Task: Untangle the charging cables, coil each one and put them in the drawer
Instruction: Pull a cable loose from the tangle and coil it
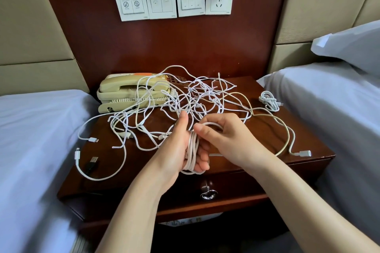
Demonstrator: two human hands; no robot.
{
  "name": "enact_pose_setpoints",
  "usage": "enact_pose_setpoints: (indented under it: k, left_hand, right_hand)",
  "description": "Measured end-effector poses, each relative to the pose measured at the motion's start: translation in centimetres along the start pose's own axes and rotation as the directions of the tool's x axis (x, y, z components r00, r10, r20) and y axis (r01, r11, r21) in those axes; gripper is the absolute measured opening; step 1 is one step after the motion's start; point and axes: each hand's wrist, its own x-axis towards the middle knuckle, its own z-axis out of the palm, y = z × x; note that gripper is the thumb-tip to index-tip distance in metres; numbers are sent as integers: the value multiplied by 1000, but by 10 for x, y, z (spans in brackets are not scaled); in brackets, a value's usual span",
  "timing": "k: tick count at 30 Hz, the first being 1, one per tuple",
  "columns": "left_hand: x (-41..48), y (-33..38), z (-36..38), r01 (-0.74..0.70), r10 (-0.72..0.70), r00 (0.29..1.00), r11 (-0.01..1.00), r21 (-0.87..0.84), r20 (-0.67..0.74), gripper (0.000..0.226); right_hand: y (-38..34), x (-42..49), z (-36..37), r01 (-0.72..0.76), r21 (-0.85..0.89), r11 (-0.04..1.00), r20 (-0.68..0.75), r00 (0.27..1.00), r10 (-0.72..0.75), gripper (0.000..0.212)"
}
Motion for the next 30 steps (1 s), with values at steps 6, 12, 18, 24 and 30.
enact_pose_setpoints:
  k: [6, 12, 18, 24, 30]
  left_hand:
    - [-2, 2, -1, 55, -49, 996, 995, -86, 73, 68]
    - [-8, 0, -5, -43, 49, 995, 996, -79, 81, 44]
    - [-9, 1, -7, -85, 85, 996, 996, -20, 4, 41]
    - [-8, 7, -13, -129, 126, 985, 992, -15, -117, 43]
    - [-7, 9, -21, -160, 148, 971, 986, -52, -187, 45]
  right_hand:
    - [8, 6, -2, 22, -48, 999, -67, 997, -25, 30]
    - [10, 8, -2, 40, 15, 999, -9, 999, -40, 36]
    - [13, 9, -12, -52, 16, 999, 42, 998, 51, 40]
    - [9, 7, -28, 88, -106, 990, -68, 993, -96, 34]
    - [10, 6, -36, 58, -108, 992, -136, 988, -73, 27]
